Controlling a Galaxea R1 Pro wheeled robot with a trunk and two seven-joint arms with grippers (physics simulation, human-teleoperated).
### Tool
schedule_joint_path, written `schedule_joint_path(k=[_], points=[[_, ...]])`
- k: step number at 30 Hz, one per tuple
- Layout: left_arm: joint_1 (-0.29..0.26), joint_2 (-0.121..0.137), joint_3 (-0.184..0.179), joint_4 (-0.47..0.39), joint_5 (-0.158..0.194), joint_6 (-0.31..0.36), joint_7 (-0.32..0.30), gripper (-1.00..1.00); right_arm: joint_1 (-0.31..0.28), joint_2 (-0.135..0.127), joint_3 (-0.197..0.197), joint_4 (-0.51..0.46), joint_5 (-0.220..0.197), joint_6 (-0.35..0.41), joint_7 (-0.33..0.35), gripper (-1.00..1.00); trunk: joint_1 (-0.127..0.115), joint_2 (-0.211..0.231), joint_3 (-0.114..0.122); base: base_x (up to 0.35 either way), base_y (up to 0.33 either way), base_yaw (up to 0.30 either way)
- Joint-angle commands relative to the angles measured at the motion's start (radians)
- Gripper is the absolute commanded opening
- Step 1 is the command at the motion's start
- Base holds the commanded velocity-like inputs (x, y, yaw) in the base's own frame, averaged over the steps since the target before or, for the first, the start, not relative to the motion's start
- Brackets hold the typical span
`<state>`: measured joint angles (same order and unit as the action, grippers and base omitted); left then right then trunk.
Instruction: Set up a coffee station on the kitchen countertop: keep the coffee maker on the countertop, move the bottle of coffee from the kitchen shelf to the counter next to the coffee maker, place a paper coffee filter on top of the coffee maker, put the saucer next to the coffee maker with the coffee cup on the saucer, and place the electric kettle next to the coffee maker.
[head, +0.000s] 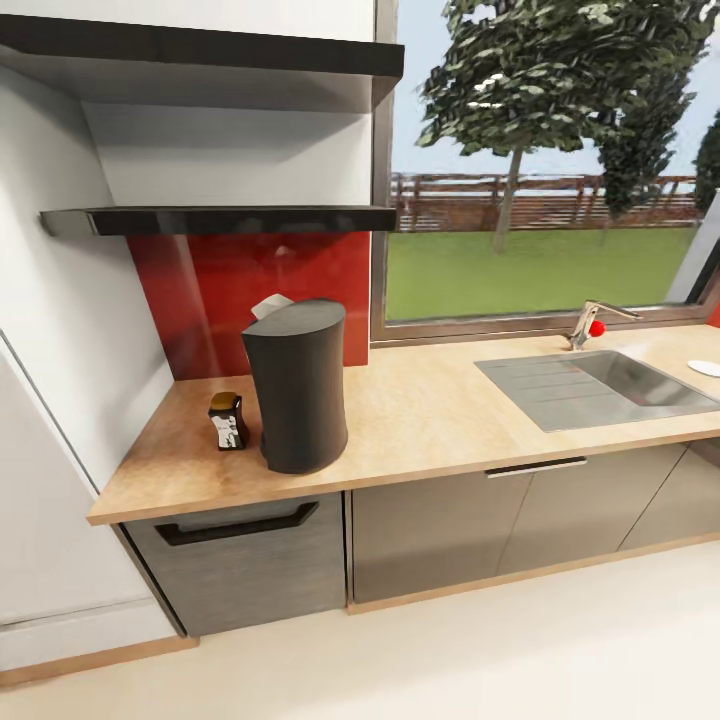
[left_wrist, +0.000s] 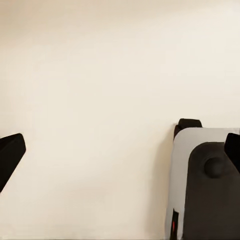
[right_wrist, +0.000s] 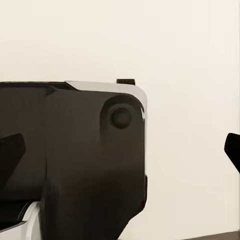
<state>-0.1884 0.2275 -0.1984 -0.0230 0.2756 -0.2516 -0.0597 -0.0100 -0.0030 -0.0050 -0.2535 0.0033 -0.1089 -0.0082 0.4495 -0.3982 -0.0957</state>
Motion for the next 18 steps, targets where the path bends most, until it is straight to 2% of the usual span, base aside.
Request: schedule_joint_path(k=[1, 2, 3, 6, 10, 18], points=[[0.007, -0.01, -0.007, 0.005, 0.011, -0.002, 0.053, 1.0, -0.001, -0.008, -0.001, -0.004, 0.0, -0.003, -0.001, 1.0, 0.001, -0.002, -0.002, 0.0, 0.0, 0.0], [0.033, -0.041, -0.006, 0.012, 0.013, 0.002, 0.217, 1.0, -0.001, -0.024, -0.001, -0.029, 0.0, 0.0, 0.0, 1.0, 0.001, -0.002, -0.002, 0.0, 0.0, 0.0], [0.041, -0.051, -0.006, 0.013, 0.014, 0.003, 0.266, 1.0, -0.001, -0.028, -0.001, -0.036, 0.0, 0.002, 0.0, 1.0, 0.001, -0.002, -0.002, 0.0, 0.0, 0.0], [0.059, -0.074, -0.006, 0.017, 0.014, 0.006, 0.351, 1.0, -0.001, -0.032, -0.001, -0.053, -0.001, 0.003, 0.002, 1.0, 0.001, -0.002, -0.002, 0.0, 0.0, 0.0], [0.089, -0.089, -0.006, 0.017, 0.014, 0.007, 0.386, 1.0, -0.002, -0.028, 0.0, -0.084, -0.002, 0.003, 0.001, 1.0, 0.001, -0.002, -0.002, 0.0, 0.0, 0.0], [0.109, -0.102, -0.006, 0.04, 0.015, 0.009, 0.394, 1.0, -0.002, -0.008, 0.004, -0.088, -0.002, 0.003, 0.001, 1.0, 0.001, -0.002, -0.002, 0.0, 0.0, 0.0]])
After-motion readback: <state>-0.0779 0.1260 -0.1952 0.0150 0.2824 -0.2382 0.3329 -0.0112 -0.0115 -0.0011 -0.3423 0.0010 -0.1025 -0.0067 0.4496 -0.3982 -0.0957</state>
